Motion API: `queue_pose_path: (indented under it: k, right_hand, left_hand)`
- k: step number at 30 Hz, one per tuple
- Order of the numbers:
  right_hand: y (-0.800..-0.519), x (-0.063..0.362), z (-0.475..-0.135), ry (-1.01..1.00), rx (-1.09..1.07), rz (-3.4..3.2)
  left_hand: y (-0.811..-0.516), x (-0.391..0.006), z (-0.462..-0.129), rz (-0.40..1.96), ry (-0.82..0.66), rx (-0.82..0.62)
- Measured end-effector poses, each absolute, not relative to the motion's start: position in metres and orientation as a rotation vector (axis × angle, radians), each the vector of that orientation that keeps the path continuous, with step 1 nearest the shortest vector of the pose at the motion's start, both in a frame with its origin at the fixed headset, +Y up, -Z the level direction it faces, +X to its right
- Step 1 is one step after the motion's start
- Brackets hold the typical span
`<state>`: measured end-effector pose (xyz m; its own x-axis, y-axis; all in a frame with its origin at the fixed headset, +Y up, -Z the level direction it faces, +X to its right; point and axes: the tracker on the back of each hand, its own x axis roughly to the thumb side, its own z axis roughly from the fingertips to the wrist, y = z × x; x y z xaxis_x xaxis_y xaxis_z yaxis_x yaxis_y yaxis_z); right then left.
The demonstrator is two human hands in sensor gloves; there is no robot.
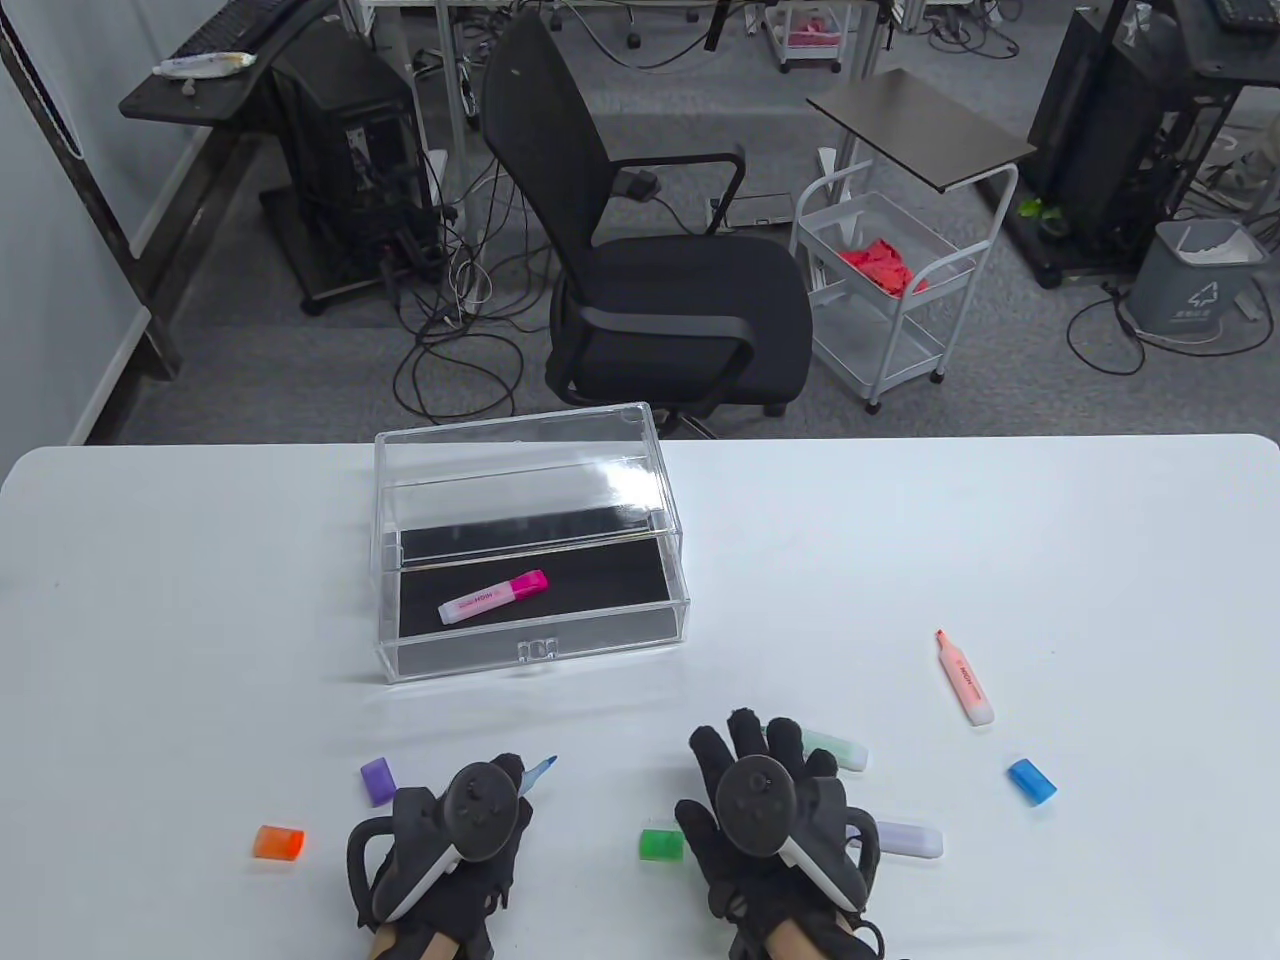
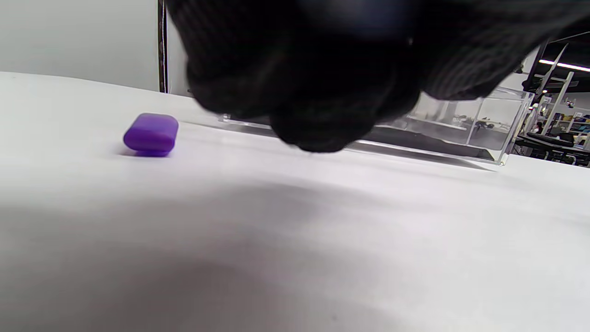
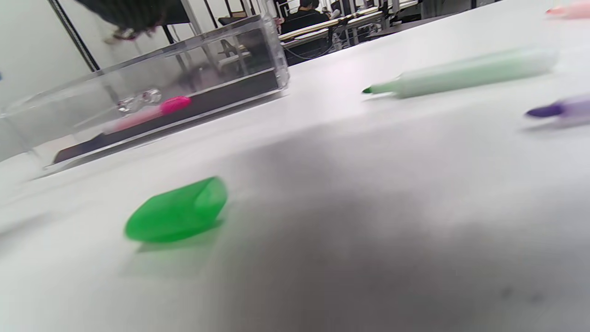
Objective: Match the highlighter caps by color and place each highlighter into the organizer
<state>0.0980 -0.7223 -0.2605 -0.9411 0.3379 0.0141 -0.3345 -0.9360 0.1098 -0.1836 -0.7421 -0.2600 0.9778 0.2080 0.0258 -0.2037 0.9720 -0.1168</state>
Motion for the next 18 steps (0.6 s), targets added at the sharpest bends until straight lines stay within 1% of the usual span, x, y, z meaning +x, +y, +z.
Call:
queue_pose_path:
  k: [4, 9, 14, 18]
  right_hand:
    - [-0.703, 0.122, -0.269, 0.161, -0.057, 2.870]
    - [-0.681, 0.172, -0.285, 0.141, -0.248, 2.916]
    - [-0.671, 0.228, -0.298, 0.166, -0.492, 2.902]
    - [-0.672, 0.266, -0.305, 0.210, -0.690, 2.850]
  left_hand:
    - [-0.742, -0.185, -0.260, 0.200, -0.036, -0.112]
    - [-0.743, -0.187, -0.260, 0.200, -0.032, -0.109]
    - [-0.743, -0.183, -0.258, 0.201, -0.048, -0.110]
    - [-0.743, -0.182, -0.258, 0.195, -0.051, -0.114]
